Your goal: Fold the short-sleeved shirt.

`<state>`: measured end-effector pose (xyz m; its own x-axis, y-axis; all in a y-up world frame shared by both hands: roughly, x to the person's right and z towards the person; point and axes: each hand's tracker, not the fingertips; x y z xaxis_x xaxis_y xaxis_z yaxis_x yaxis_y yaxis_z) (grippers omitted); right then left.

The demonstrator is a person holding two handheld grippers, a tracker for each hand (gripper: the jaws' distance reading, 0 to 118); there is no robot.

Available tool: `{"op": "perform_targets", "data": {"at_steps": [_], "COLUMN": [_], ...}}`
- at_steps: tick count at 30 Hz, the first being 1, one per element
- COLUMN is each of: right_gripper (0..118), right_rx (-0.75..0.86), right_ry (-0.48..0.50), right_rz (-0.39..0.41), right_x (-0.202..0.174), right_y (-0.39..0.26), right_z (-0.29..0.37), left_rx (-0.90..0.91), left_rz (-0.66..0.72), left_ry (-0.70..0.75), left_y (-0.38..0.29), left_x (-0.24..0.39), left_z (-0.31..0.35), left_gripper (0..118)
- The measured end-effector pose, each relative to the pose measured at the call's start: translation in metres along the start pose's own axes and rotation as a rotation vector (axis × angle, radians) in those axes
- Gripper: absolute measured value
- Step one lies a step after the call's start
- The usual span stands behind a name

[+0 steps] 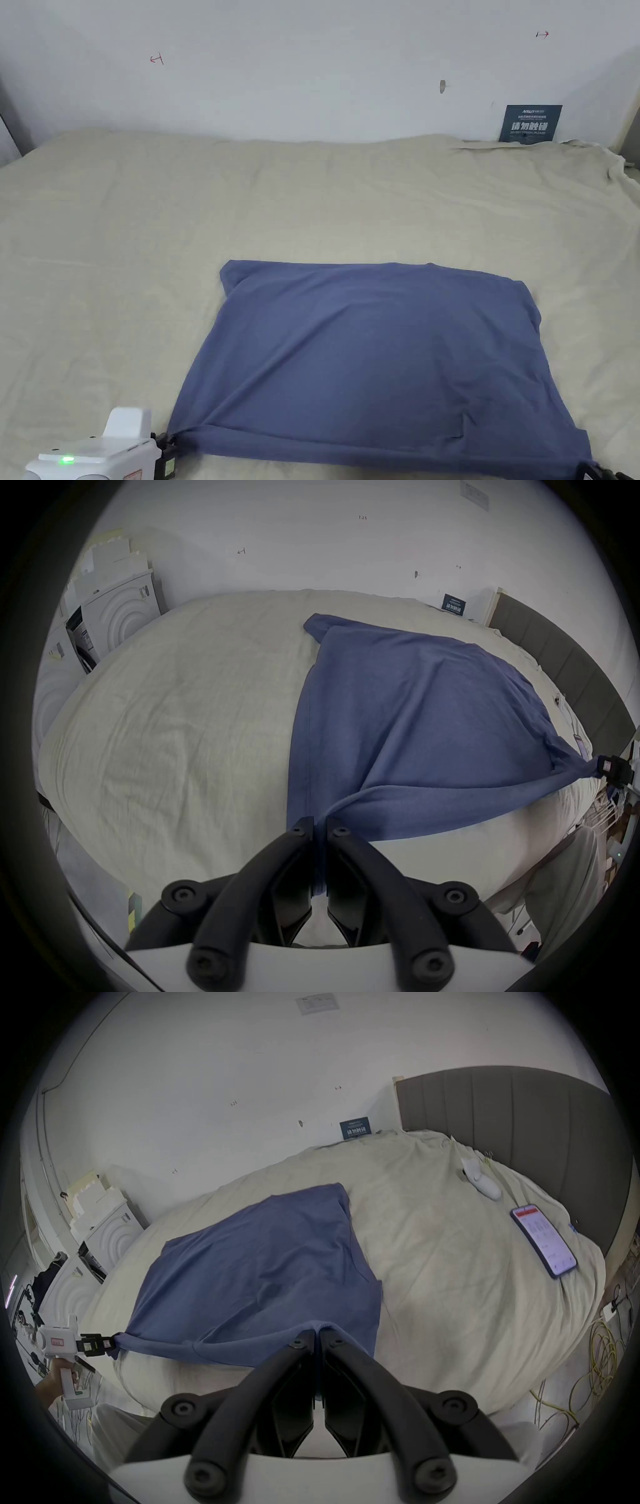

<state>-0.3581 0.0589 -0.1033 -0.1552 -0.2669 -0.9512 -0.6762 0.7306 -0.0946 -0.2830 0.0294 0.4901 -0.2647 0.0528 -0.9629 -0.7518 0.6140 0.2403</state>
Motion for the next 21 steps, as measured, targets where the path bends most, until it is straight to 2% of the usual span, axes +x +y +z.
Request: {"op": "perform_targets", "data": {"at_steps": [6,8,12,13,14,15,16,17,19,21], "right_gripper": [1,1,2,4,13,27,50,66,80,81], "right_rx": [-0.148,-0.174,-0.213,-0.208,-0.202,-0.199,-0.197,-0.193,-0.145,-0.079], "right_ry": [-0.105,-0.119,-0.144,-0.145,-0.145,-0.145,-0.153,-0.15,-0.136,-0.129], "right_rz": [0.008,0.011,0.02,0.025,0.028,0.028,0.035,0.04,0.043,0.051], "right_x": [0.001,0.003,-0.002,-0.006,-0.008,-0.01,-0.012,-0.015,-0.02,-0.03], "right_y": [-0.019,-0.023,-0.028,-0.028,-0.025,-0.021,-0.016,-0.013,0.0,0.015], "right_z": [-0.035,-0.046,-0.052,-0.048,-0.046,-0.043,-0.041,-0.036,-0.025,-0.013], "left_rx": [-0.053,-0.049,-0.06,-0.061,-0.061,-0.059,-0.054,-0.047,-0.008,0.04], "left_rz": [0.009,0.03,0.034,0.032,0.031,0.031,0.034,0.037,0.041,0.038], "left_ry": [0.019,0.029,0.086,0.088,0.09,0.089,0.091,0.097,0.1,0.076], "left_y": [-0.007,-0.007,-0.005,-0.005,-0.004,-0.004,-0.002,0.0,0.01,0.022], "left_x": [0.007,0.009,0.015,0.016,0.016,0.015,0.016,0.017,0.021,0.024], "left_z": [-0.015,-0.014,-0.009,-0.006,-0.004,-0.003,-0.001,0.001,0.014,0.025], "left_gripper": [5,10,41,59,73,85,100,105,107,107]}}
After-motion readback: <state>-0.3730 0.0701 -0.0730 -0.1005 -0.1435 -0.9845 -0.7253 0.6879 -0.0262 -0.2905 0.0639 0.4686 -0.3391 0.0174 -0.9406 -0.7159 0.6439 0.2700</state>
